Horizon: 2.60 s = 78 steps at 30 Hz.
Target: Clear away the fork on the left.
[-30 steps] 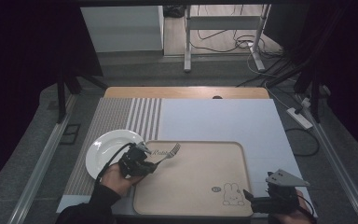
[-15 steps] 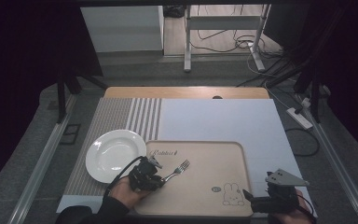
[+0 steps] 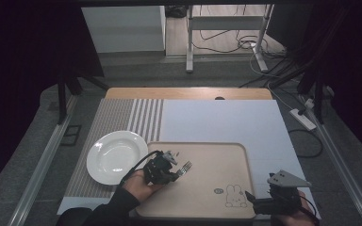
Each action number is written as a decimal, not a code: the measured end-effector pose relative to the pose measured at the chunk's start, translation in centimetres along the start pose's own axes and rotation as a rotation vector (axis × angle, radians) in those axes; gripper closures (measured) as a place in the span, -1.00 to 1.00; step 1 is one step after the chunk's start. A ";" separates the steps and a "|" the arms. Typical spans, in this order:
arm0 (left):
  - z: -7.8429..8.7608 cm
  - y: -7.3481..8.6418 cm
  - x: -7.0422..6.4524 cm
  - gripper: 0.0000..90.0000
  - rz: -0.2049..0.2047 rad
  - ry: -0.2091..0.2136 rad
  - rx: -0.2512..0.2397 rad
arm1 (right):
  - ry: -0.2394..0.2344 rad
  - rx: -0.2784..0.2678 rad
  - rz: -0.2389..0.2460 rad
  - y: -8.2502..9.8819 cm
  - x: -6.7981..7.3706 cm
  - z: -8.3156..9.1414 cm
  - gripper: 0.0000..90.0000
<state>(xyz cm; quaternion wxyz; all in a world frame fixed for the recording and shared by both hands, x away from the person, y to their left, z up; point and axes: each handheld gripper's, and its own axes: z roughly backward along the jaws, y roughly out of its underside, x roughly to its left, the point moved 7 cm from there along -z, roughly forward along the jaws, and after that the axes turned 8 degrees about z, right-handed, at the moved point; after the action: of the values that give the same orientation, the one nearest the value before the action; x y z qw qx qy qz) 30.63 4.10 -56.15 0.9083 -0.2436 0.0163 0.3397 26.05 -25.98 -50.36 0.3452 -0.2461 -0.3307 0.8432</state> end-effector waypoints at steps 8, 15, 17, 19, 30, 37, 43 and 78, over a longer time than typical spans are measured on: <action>-1.0 0.0 0.3 0.98 -0.013 -0.024 0.028 | 0.000 0.002 0.003 0.0 0.0 0.0 -1.00; -0.5 0.3 2.3 0.98 0.045 -0.048 0.017 | 0.001 0.006 0.007 0.1 0.1 0.0 -1.00; -0.3 0.5 3.0 0.98 0.065 -0.058 0.016 | 0.004 0.006 0.006 0.1 0.1 0.0 -1.00; -0.1 0.6 3.6 0.98 0.083 -0.073 0.010 | 0.001 0.008 0.007 0.1 0.1 0.0 -1.00; 0.7 1.2 6.7 0.98 0.166 -0.126 -0.012 | 0.003 0.012 0.009 0.1 0.1 0.0 -1.00; 0.9 1.0 8.0 0.97 0.187 -0.158 -0.025 | 0.004 0.016 0.011 0.1 0.2 -0.1 -1.00; 0.8 0.6 8.8 0.96 0.185 -0.183 -0.031 | 0.004 0.019 0.012 0.1 0.2 -0.1 -1.00; 3.2 -0.2 9.6 -0.16 0.196 -0.098 -0.176 | 0.007 0.012 0.008 0.2 0.1 0.1 -1.00</action>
<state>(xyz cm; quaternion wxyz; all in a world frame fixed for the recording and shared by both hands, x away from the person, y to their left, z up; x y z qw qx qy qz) 37.69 11.30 -55.07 0.8456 -0.3026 -0.0343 0.4384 25.85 -26.01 -50.47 0.3444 -0.2481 -0.3236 0.8457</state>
